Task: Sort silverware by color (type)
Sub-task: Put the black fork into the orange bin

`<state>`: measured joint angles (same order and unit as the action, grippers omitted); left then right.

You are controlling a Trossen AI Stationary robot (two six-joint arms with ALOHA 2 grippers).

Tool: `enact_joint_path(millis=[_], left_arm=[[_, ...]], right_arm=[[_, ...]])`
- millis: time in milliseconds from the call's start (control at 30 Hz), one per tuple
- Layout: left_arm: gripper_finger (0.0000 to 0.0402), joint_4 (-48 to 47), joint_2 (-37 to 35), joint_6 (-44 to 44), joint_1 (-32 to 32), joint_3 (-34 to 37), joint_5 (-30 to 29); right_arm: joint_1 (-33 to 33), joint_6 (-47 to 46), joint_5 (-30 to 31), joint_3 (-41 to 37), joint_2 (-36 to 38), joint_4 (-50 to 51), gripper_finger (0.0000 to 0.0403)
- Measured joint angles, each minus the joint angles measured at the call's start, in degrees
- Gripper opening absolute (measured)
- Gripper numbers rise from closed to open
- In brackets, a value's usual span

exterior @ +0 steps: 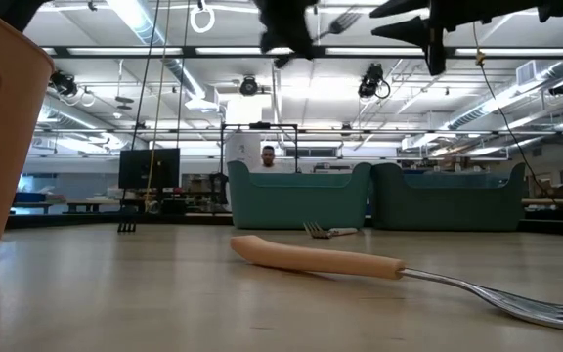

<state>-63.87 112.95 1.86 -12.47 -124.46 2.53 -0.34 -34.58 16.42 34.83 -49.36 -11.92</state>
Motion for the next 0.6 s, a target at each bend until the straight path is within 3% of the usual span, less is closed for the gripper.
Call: enact_joint_path(millis=[267, 433, 600], left_arm=[[0.0007, -26.65, -8.52, 4.72, 5.17, 0.11, 0.07], [0.0010, -23.69, -16.72, 10.32, 13.90, 5.64, 3.76], [0.0011, -24.39, -21.79, 23.05, 24.77, 14.92, -1.24]], right_arm=[[0.00, 7.69, -1.27, 0.00, -0.02, 0.90, 0.0119], [-0.70, 11.50, -1.13, 0.00, -0.26, 1.55, 0.0119], [-2.27, 12.70, -0.85, -0.11, -0.70, 1.68, 0.0119]])
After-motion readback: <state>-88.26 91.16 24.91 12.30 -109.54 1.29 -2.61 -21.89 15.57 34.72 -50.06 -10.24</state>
